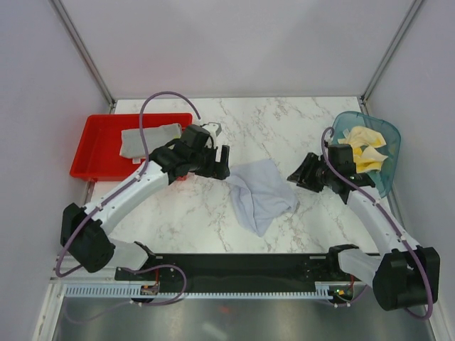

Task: Fold and stack the towels
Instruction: Move the towel to the center of the board, then flatten out the crumpled towel

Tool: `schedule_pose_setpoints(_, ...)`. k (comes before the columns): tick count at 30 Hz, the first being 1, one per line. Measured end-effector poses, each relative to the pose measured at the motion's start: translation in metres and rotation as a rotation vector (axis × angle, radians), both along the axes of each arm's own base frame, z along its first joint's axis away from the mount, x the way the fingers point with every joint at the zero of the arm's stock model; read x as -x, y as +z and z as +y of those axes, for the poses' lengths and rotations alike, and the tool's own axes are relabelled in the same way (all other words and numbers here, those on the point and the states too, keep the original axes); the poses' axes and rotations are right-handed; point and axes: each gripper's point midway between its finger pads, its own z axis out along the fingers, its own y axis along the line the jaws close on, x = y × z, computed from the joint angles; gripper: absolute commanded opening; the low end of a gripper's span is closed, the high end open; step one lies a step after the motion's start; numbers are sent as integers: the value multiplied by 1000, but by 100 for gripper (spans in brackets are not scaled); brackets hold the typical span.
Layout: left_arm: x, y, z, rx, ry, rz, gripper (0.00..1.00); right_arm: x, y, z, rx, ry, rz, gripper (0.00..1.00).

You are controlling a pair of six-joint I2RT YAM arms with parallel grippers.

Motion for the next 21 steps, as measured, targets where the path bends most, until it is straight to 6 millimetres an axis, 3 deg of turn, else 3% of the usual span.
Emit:
schedule_pose_setpoints(3, -10, -17, -11, -11, 8, 46, 84, -36, 30, 0, 27, 11, -92, 55)
schedule_pose_setpoints(6, -21, -43, -24, -20, 16, 109, 79, -76, 36, 2, 75, 46, -129, 54)
schedule_pose_setpoints(9, -32, -76, -33, -48, 36, 175, 79, -117, 14, 6, 124, 117, -105, 53)
schedule_pose_setpoints(12, -38, -106, -37, -75, 64, 237, 80, -142, -22, 9, 167, 177, -53, 51)
schedule_pose_setpoints(16, -39, -132, -33, -101, 107, 299, 88, -158, -65, 17, 197, 271, 5, 53)
schedule_pose_setpoints(21, -45, -136, -31, -78, 146, 314, 89, -161, -90, 31, 169, 353, 32, 53)
